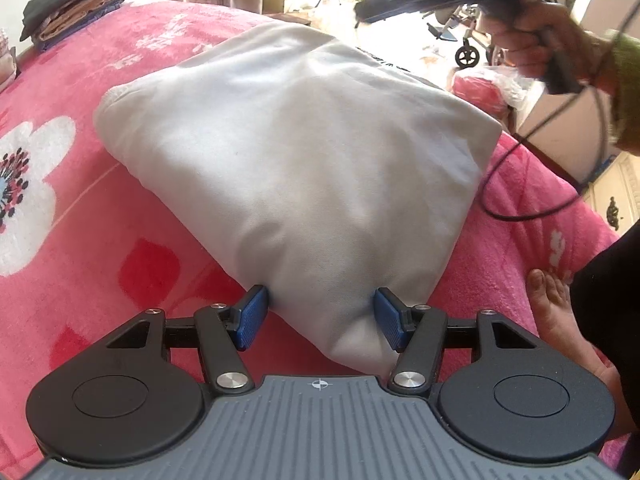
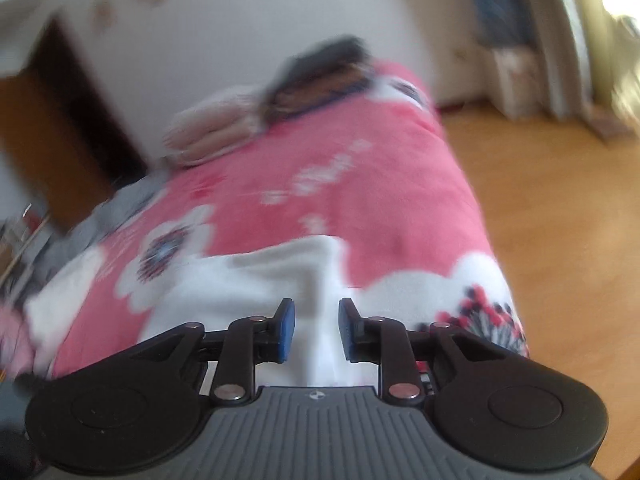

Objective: Fold clothes

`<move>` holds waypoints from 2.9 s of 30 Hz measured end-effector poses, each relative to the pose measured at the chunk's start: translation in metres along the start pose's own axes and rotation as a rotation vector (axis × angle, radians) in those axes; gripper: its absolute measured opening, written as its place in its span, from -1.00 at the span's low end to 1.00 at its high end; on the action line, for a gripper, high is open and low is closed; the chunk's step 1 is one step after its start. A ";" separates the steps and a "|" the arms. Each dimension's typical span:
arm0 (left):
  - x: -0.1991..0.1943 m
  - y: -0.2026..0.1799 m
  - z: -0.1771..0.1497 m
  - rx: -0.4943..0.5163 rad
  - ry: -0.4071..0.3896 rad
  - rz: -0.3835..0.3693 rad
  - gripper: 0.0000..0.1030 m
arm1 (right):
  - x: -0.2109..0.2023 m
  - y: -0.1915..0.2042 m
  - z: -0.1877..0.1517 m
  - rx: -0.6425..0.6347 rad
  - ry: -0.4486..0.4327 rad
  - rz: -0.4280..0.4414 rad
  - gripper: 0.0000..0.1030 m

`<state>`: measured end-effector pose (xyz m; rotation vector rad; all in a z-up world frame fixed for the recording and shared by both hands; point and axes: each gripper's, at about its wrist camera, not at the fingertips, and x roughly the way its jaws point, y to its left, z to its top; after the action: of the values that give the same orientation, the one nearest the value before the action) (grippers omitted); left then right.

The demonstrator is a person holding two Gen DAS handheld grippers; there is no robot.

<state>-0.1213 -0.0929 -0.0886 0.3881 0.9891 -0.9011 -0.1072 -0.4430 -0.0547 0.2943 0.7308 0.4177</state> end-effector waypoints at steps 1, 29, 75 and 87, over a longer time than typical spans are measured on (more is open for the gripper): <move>0.000 0.001 0.000 0.003 -0.002 -0.005 0.14 | -0.010 0.014 -0.004 -0.061 0.009 0.035 -0.55; -0.045 -0.011 -0.051 -0.013 -0.103 -0.043 0.10 | -0.002 0.147 -0.063 -0.786 0.385 -0.038 -0.90; -0.002 -0.051 -0.052 0.201 -0.170 -0.080 0.14 | 0.186 0.172 0.002 -0.593 0.281 -0.050 -0.99; -0.003 -0.054 -0.054 0.203 -0.168 -0.071 0.14 | 0.218 0.151 0.028 -0.437 0.181 -0.055 -1.00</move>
<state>-0.1953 -0.0882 -0.1085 0.4429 0.7635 -1.0855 0.0179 -0.2127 -0.1011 -0.1763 0.8012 0.5436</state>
